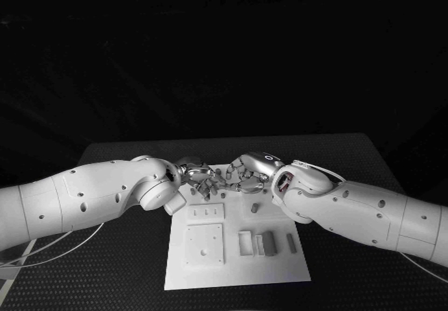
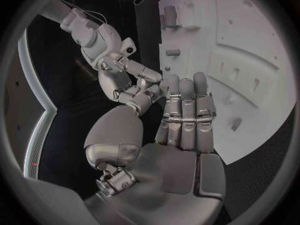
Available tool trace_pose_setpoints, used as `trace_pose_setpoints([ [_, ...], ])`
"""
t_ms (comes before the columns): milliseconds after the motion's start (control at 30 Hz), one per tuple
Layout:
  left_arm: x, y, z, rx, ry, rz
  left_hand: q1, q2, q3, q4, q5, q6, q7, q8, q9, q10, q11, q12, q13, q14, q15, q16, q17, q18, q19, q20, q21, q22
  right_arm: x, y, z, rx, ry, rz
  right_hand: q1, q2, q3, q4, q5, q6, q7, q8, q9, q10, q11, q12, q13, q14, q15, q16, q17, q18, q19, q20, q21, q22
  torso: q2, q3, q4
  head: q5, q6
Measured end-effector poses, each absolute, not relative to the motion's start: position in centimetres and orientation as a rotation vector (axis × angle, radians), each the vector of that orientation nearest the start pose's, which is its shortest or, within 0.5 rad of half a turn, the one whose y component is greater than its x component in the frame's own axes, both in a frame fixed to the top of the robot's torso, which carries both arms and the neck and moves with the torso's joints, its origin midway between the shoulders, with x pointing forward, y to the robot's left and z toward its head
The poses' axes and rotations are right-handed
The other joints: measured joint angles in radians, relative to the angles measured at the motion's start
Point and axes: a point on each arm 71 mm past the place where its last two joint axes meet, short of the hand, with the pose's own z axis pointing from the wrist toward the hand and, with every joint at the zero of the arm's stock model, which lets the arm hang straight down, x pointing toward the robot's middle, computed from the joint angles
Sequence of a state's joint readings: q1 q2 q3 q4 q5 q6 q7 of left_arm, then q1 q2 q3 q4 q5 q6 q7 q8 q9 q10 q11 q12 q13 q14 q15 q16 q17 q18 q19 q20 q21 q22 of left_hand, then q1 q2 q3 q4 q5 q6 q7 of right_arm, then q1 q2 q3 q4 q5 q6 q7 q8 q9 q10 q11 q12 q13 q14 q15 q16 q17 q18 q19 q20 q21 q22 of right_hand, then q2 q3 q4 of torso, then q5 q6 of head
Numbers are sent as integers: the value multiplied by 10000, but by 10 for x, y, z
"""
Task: Assemble the parts on the task board
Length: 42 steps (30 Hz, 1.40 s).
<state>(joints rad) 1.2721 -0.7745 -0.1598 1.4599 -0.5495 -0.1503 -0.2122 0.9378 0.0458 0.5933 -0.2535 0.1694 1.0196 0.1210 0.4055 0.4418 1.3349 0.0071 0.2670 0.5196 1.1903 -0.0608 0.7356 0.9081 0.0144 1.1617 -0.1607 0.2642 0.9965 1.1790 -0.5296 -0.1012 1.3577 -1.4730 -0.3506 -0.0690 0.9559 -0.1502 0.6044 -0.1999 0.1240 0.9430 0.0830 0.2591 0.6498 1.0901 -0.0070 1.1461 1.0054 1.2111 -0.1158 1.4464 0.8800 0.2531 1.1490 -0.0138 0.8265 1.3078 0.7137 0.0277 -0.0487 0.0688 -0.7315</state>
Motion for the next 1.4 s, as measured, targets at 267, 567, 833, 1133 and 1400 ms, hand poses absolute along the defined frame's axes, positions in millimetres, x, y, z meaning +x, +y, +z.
trace_pose_setpoints([
  [267, 490, 201, -225, -7058, 21299, -8926, -39, -39, -1, 0, 10, 1, -2, -1, 154, 34, -34, 38, 34, 1, 1, 40, -14, 0, 1, 1, 40, 43, 487, -93, -217, -2792, 16500, 8028, -38, -42, 0, 0, 0, 1, 0, 0, 0, 1, -1, 0, 0, -7, 7, 0, 0, -9, 0, 0, -36, 0, -1, 1, 0, 25, -5],
  [567, 487, 207, -227, -6948, 21375, -7911, -38, -38, 16, -18, 46, 50, -4, 9, 289, 89, -57, 90, 141, 94, -82, 156, -80, -1, 95, -88, 110, 146, 491, -125, -210, -2248, 16296, 7694, 0, -80, 0, 0, 0, 3, -2, 0, 3, 2, -1, 0, 1, -16, 16, 0, 1, -48, 0, 0, -35, -1, -4, 7, -13, 72, -32],
  [833, 479, 210, -232, -5956, 21572, -6709, -38, -38, 26, -30, 90, 94, -17, 22, 290, 146, -107, 205, 252, 198, -161, 343, -167, -3, 201, -161, 152, 277, 509, -149, -203, -864, 16236, 7567, 0, -80, 29, 28, 0, 5, -3, 0, 12, 2, -2, 0, 0, -19, 20, 0, 1, -53, -1, 1, -36, -2, -9, 5, -24, 77, -28],
  [1133, 474, 216, -238, -5302, 21725, -5682, -40, -40, 28, -26, 84, 140, -21, 40, 290, 250, -180, 380, 370, 287, -217, 576, -261, -4, 311, -197, 266, 457, 517, -159, -199, -304, 16103, 7600, 67, -13, 29, 28, 0, 8, -5, 0, 21, 3, -2, 0, -9, -22, 23, -40, 1, -60, -1, 1, -74, -2, -2, 16, -12, 88, -78],
  [1400, 472, 216, -242, -5477, 21891, -5376, -64, -64, 68, 15, -442, 153, -26, 38, 292, -27, -129, 674, 590, -71, -156, 1078, -355, -2, 154, -130, 271, 774, 526, -165, -194, -230, 15921, 7425, 67, -13, 29, 28, 0, 9, -7, -35, 21, -36, 37, 0, -8, -35, 36, -40, 2, -83, -1, 1, -74, -3, 6, 19, -1, 114, -151],
])
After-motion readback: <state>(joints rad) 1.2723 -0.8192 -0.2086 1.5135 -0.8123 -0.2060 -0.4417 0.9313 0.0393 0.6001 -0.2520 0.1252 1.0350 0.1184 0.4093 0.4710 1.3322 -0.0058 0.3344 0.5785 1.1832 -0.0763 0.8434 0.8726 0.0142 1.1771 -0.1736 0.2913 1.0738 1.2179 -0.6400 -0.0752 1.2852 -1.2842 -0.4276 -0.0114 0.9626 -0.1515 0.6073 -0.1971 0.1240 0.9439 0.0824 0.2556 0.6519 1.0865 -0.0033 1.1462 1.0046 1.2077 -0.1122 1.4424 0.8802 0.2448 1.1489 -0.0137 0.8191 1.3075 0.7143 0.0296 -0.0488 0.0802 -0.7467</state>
